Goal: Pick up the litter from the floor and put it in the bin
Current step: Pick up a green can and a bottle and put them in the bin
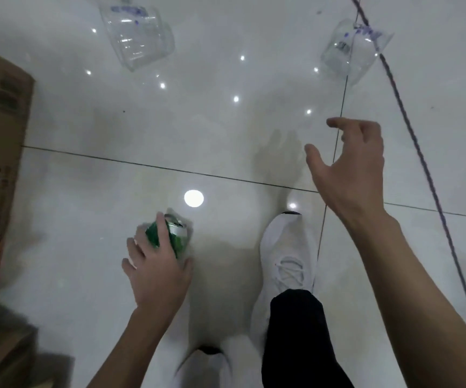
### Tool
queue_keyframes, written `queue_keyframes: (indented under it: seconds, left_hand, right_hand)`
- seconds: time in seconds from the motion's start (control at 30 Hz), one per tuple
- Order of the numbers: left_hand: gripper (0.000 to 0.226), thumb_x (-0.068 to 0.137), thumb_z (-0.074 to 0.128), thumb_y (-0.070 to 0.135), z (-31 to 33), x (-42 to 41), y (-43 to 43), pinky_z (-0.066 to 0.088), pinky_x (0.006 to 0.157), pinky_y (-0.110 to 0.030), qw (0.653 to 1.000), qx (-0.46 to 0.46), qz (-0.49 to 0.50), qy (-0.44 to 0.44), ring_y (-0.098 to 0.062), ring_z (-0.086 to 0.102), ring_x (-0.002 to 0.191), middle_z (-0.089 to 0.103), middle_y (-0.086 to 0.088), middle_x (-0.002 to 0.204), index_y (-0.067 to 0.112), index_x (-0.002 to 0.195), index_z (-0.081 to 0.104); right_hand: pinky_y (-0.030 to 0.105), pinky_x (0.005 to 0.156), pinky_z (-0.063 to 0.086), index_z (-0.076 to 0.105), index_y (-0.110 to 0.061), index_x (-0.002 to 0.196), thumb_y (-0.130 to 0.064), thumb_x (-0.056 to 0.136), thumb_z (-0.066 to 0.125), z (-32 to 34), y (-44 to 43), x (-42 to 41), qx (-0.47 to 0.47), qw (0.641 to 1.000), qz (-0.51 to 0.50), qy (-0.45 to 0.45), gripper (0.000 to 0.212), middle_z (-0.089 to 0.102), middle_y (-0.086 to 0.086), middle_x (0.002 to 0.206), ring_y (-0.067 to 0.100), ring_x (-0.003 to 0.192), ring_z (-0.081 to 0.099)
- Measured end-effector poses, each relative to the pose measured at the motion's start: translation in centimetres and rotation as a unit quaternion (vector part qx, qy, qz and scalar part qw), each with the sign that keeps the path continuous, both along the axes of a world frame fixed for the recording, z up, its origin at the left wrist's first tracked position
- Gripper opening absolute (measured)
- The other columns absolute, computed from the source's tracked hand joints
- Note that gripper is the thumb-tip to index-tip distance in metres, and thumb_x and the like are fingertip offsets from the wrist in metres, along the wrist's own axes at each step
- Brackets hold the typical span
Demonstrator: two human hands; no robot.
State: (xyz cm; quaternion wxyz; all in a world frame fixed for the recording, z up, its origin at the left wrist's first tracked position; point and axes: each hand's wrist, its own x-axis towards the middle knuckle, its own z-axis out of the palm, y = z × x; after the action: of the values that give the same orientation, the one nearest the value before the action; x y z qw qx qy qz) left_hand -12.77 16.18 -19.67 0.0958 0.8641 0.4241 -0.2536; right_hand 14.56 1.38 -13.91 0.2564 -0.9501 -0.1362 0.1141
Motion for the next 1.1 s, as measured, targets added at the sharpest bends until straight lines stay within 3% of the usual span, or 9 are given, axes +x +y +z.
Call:
queue_keyframes:
  seconds: [0.13, 0.27, 0.43, 0.6, 0.77, 0.93, 1.0, 1.1]
  left_hand:
    - [0.088, 0.080, 0.070, 0.037, -1.8, 2.4, 1.4, 0.046, 0.075, -0.050, 0.998, 0.001, 0.013, -0.062, -0.041, 0.055, 0.100, 0.049, -0.017, 0.126, 0.020, 0.151, 0.021]
    - [0.088, 0.081, 0.066, 0.038, -1.2, 7.0, 3.3, 0.044, 0.080, -0.050, 0.995, 0.010, 0.010, -0.100, -0.041, 0.052, 0.106, 0.050, -0.017, 0.127, 0.024, 0.152, 0.016]
    - [0.092, 0.081, 0.063, 0.038, -0.1, 14.9, 6.0, 0.041, 0.086, -0.049, 0.988, 0.032, -0.016, -0.153, -0.037, 0.049, 0.110, 0.046, -0.013, 0.132, 0.028, 0.152, 0.005]
    - [0.095, 0.078, 0.066, 0.035, 0.2, 22.7, 7.6, 0.042, 0.081, -0.047, 0.978, 0.048, -0.053, -0.199, -0.038, 0.052, 0.104, 0.049, -0.015, 0.128, 0.026, 0.153, 0.007]
    - [0.095, 0.080, 0.063, 0.034, 0.5, 28.3, 8.3, 0.041, 0.084, -0.046, 0.967, 0.040, -0.072, -0.240, -0.036, 0.050, 0.107, 0.047, -0.012, 0.129, 0.027, 0.153, 0.003]
    - [0.094, 0.080, 0.061, 0.034, -0.1, 31.0, 8.2, 0.041, 0.084, -0.045, 0.963, 0.020, -0.096, -0.252, -0.034, 0.050, 0.106, 0.047, -0.011, 0.128, 0.030, 0.152, 0.000]
    - [0.094, 0.080, 0.061, 0.033, -0.2, 31.5, 7.9, 0.041, 0.083, -0.044, 0.962, 0.015, -0.106, -0.252, -0.034, 0.051, 0.103, 0.048, -0.011, 0.126, 0.029, 0.152, 0.002]
    - [0.093, 0.081, 0.060, 0.034, -0.3, 31.9, 7.5, 0.041, 0.084, -0.043, 0.962, 0.003, -0.110, -0.248, -0.033, 0.050, 0.105, 0.048, -0.011, 0.128, 0.029, 0.153, 0.001]
  right_hand:
    - [0.045, 0.101, 0.041, 0.053, -0.022, 0.131, -0.041, 0.085, 0.064, -3.4, 1.3, 2.2, -0.001, 1.000, 0.009, -0.012, 0.051, 0.045, 0.005, 0.131, 0.024, 0.117, 0.052]
    - [0.048, 0.100, 0.043, 0.054, -0.021, 0.131, -0.040, 0.086, 0.065, -4.7, 2.3, 4.3, 0.016, 0.999, 0.004, -0.033, 0.050, 0.046, 0.008, 0.130, 0.026, 0.117, 0.052]
    - [0.036, 0.098, 0.034, 0.054, -0.018, 0.132, -0.036, 0.086, 0.068, -4.7, 3.8, 9.2, 0.003, 0.997, 0.005, -0.071, 0.051, 0.047, 0.012, 0.130, 0.029, 0.120, 0.047]
    - [0.044, 0.099, 0.036, 0.054, -0.019, 0.132, -0.037, 0.080, 0.072, -4.4, 5.3, 14.9, -0.047, 0.991, 0.011, -0.127, 0.058, 0.046, 0.012, 0.134, 0.033, 0.120, 0.045]
    - [0.049, 0.107, 0.032, 0.047, -0.022, 0.141, -0.040, 0.075, 0.075, -5.4, 6.4, 19.3, -0.105, 0.990, 0.026, -0.095, 0.074, 0.040, 0.011, 0.146, 0.035, 0.131, 0.039]
    - [0.056, 0.117, 0.012, 0.036, -0.028, 0.147, -0.044, 0.076, 0.073, -7.0, 6.6, 20.9, -0.188, 0.980, 0.045, -0.047, 0.081, 0.033, 0.009, 0.154, 0.031, 0.143, 0.026]
    - [0.058, 0.116, 0.009, 0.033, -0.029, 0.148, -0.039, 0.080, 0.070, -7.8, 6.4, 20.9, -0.215, 0.974, 0.047, -0.049, 0.078, 0.036, 0.008, 0.152, 0.030, 0.142, 0.028]
    - [0.057, 0.114, 0.017, 0.034, -0.029, 0.147, -0.028, 0.083, 0.065, -8.1, 6.0, 20.7, -0.222, 0.972, 0.043, -0.063, 0.071, 0.044, 0.007, 0.145, 0.032, 0.132, 0.038]
